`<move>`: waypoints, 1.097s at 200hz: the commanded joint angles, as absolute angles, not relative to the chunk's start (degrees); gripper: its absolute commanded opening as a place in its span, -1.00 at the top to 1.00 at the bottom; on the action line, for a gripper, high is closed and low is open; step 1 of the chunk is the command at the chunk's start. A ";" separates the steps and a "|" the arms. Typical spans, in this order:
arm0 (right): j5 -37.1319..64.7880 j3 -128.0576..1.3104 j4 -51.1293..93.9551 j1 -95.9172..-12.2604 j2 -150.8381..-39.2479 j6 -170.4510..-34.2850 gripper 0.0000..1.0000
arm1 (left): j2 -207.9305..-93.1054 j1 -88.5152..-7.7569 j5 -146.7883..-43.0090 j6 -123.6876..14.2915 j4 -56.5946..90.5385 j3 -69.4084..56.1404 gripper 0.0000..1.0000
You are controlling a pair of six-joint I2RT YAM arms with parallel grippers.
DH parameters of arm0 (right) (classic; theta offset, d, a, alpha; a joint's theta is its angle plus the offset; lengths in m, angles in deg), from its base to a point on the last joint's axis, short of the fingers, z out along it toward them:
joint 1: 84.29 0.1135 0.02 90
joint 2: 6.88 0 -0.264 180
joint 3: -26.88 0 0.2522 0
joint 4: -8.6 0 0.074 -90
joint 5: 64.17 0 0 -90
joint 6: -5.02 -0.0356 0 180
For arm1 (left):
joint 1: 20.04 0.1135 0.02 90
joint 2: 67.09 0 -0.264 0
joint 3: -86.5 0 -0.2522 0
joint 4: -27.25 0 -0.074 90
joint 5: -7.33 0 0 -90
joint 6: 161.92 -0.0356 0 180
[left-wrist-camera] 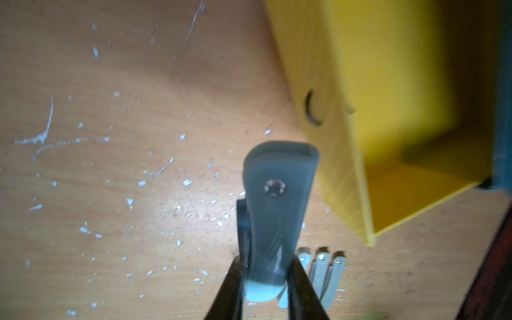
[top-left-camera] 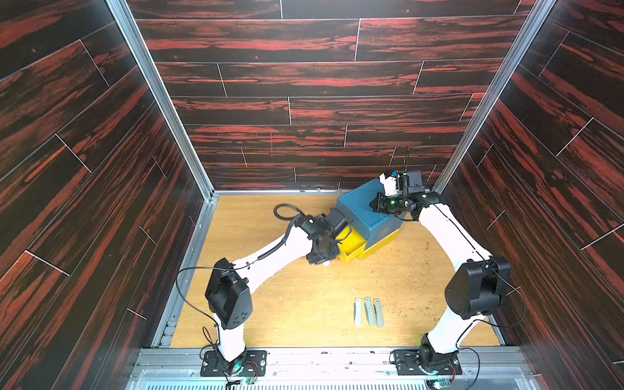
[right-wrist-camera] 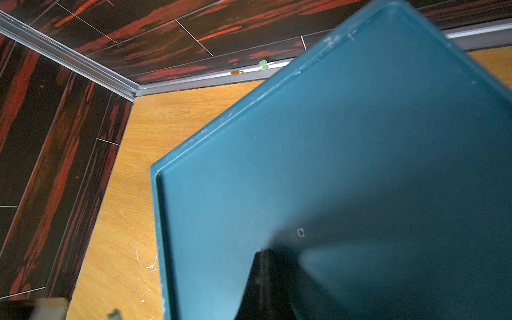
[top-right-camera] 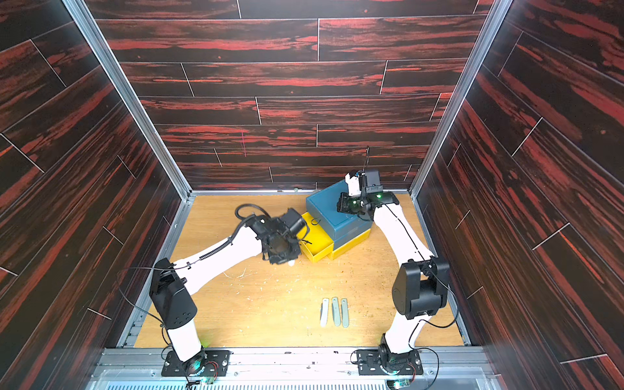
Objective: Place the fruit knives into the drawer by color
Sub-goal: Pick up the fruit knife from the center of the board, then place the fruit knife in the drawer.
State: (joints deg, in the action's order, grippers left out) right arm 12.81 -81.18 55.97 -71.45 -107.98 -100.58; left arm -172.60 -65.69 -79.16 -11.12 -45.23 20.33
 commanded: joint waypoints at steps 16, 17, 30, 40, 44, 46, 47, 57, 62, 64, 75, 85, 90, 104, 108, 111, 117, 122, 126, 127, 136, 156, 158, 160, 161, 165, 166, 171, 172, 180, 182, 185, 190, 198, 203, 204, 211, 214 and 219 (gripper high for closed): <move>14.66 -79.08 66.14 -71.28 -111.81 -100.31 0.94 | -174.86 -64.70 -77.29 -13.42 -46.52 26.62 0.79; 14.62 -79.08 66.14 -71.28 -111.82 -100.34 0.94 | -174.94 -64.69 -77.30 -13.44 -46.48 26.79 0.79; 14.49 -79.08 66.18 -71.22 -111.81 -100.36 0.94 | -176.48 -64.43 -77.56 -14.02 -46.44 29.39 0.79; 14.51 -78.99 66.18 -71.23 -111.82 -100.30 0.94 | -177.89 -64.28 -77.74 -14.59 -46.73 32.03 0.80; 14.55 -78.98 66.14 -71.25 -111.78 -100.32 0.94 | -178.51 -64.18 -77.75 -14.77 -47.00 33.06 0.80; 14.50 -78.90 66.09 -71.28 -111.81 -100.31 0.94 | -178.84 -64.14 -77.75 -14.92 -47.09 33.52 0.80; 14.50 -78.90 66.07 -71.24 -111.81 -100.29 0.94 | -178.99 -64.11 -77.75 -14.94 -47.12 33.80 0.80; 14.49 -78.82 66.03 -71.23 -111.89 -100.41 0.94 | -180.57 -63.99 -77.75 -15.43 -47.62 36.31 0.80; 14.40 -78.82 66.08 -71.28 -111.90 -100.41 0.94 | -181.46 -63.91 -77.82 -15.66 -47.85 37.65 0.79; 14.40 -78.82 66.05 -71.26 -111.91 -100.44 0.94 | -181.71 -63.90 -77.90 -15.75 -47.90 38.09 0.79; 14.43 -78.73 65.96 -71.19 -111.91 -100.46 0.94 | -183.63 -63.78 -78.15 -16.19 -48.52 40.83 0.80; 14.36 -78.73 65.97 -71.22 -111.90 -100.58 0.94 | -185.33 -63.71 -78.51 -16.55 -49.04 43.02 0.79; 14.40 -78.73 65.94 -71.17 -111.90 -100.60 0.94 | -186.16 -63.64 -78.70 -16.69 -49.28 44.09 0.79; 14.50 -78.73 66.04 -71.19 -111.79 -100.50 0.94 | -188.19 -63.63 -79.17 -16.90 -49.81 46.66 0.80; 14.62 -78.73 65.99 -71.21 -111.82 -100.48 0.94 | -188.78 -63.63 -79.40 -16.99 -50.04 47.24 0.80; 14.53 -78.77 66.05 -71.18 -111.89 -100.50 0.94 | -189.18 -63.63 -79.41 -17.00 -50.20 47.72 0.80; 14.49 -78.73 66.11 -71.15 -111.90 -100.53 0.94 | -189.93 -63.63 -79.57 -17.05 -50.49 48.49 0.80; 14.52 -78.73 66.12 -71.21 -111.89 -100.46 0.94 | -190.51 -63.55 -79.82 -16.97 -50.55 48.98 0.80; 14.50 -78.73 66.08 -71.22 -111.78 -100.42 0.94 | -190.76 -63.54 -79.94 -16.94 -50.72 49.25 0.80; 14.49 -78.69 66.11 -71.21 -111.76 -100.44 0.94 | -190.80 -63.54 -79.98 -16.94 -50.69 49.31 0.80; 14.51 -78.64 66.18 -71.18 -111.85 -100.45 0.94 | -191.43 -63.55 -80.17 -16.82 -50.59 49.55 0.80; 14.42 -78.63 66.01 -71.22 -111.84 -100.42 0.94 | -192.19 -63.29 -80.64 -16.44 -50.01 49.55 0.80; 14.40 -78.59 66.08 -71.20 -111.89 -100.40 0.94 | -192.21 -63.28 -80.67 -16.37 -49.91 49.50 0.80; 14.40 -78.59 66.12 -71.20 -111.88 -100.40 0.94 | -192.32 -63.28 -80.65 -16.35 -49.89 49.49 0.81; 14.40 -78.61 66.08 -71.15 -111.89 -100.38 0.94 | -192.37 -63.28 -80.69 -16.27 -49.84 49.52 0.81; 14.40 -78.63 66.02 -71.19 -111.92 -100.45 0.94 | -192.42 -63.20 -80.72 -16.28 -49.72 49.51 0.81; 14.40 -78.64 66.03 -71.19 -111.96 -100.45 0.94 | -192.46 -63.19 -80.77 -16.20 -49.67 49.49 0.81; 14.45 -78.64 66.13 -71.24 -111.93 -100.45 0.94 | -192.57 -63.15 -80.96 -16.07 -49.49 49.46 0.81; 14.42 -78.73 66.13 -71.22 -111.96 -100.45 0.94 | -192.54 -63.08 -80.98 -16.04 -49.42 49.46 0.81; 14.35 -78.73 66.16 -71.19 -111.96 -100.45 0.94 | -192.75 -62.85 -81.24 -15.86 -48.99 49.29 0.81; 14.39 -78.73 66.14 -71.13 -111.92 -100.43 0.94 | -192.77 -62.73 -81.32 -15.83 -48.89 49.22 0.81; 14.33 -78.68 66.13 -71.22 -111.93 -100.37 0.94 | -192.82 -62.67 -81.49 -15.69 -48.84 49.18 0.81; 14.33 -78.71 66.16 -71.18 -111.96 -100.38 0.94 | -192.90 -62.41 -81.89 -15.65 -48.65 48.98 0.81; 14.35 -78.73 66.13 -71.14 -111.99 -100.45 0.94 | -192.94 -62.05 -82.17 -15.39 -48.14 48.65 0.81; 14.40 -78.73 66.20 -71.13 -111.98 -100.43 0.94 | -192.95 -61.91 -82.23 -15.10 -47.54 48.42 0.81; 14.36 -78.73 66.17 -71.12 -111.94 -100.44 0.94 | -192.95 -61.89 -82.23 -15.03 -47.44 48.28 0.81; 14.32 -78.81 66.20 -71.19 -112.06 -100.37 0.94 | -193.09 -61.47 -82.61 -14.79 -46.91 47.99 0.81; 14.33 -78.82 66.22 -71.22 -112.08 -100.31 0.94 | -193.12 -61.24 -82.77 -14.68 -46.70 47.89 0.81; 14.36 -78.82 66.30 -71.18 -112.15 -100.40 0.94 | -193.25 -60.97 -83.15 -14.51 -46.31 47.77 0.81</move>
